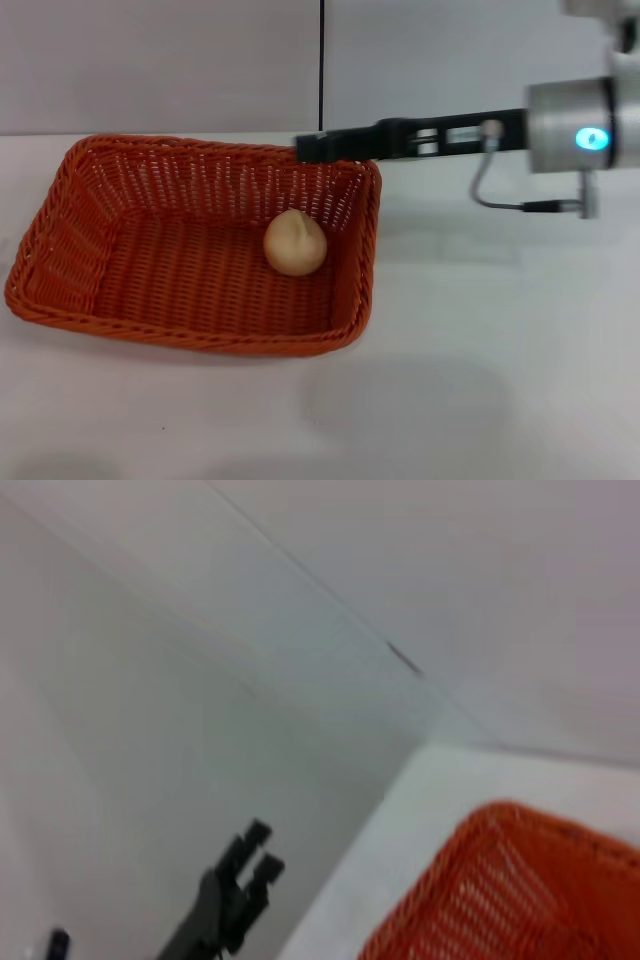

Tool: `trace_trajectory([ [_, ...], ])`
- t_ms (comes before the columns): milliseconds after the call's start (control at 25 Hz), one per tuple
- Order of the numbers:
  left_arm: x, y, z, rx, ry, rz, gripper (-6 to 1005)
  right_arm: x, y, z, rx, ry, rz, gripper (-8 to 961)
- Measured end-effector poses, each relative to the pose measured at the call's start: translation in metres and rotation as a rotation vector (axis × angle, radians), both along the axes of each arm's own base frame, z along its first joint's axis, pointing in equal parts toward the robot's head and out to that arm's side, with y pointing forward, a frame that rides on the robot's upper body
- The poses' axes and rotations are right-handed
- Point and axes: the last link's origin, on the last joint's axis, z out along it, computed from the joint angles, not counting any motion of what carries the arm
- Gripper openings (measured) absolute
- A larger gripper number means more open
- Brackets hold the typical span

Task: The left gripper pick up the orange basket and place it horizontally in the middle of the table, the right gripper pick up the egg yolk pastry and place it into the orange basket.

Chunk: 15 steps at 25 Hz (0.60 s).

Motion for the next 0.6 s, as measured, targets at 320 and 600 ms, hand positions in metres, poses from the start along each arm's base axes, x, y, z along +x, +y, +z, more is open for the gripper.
trace_trajectory([
  [320, -0.007, -0.002, 0.014, 0.106, -0.032, 0.049, 686, 0.059, -0.034, 0.056, 0.276, 0.114, 0.04, 584],
  [600, -0.008, -0.017, 0.012, 0.206, -0.108, 0.07, 686, 0.131, -0.068, 0.098, 0.635, 0.119, -0.015, 584],
])
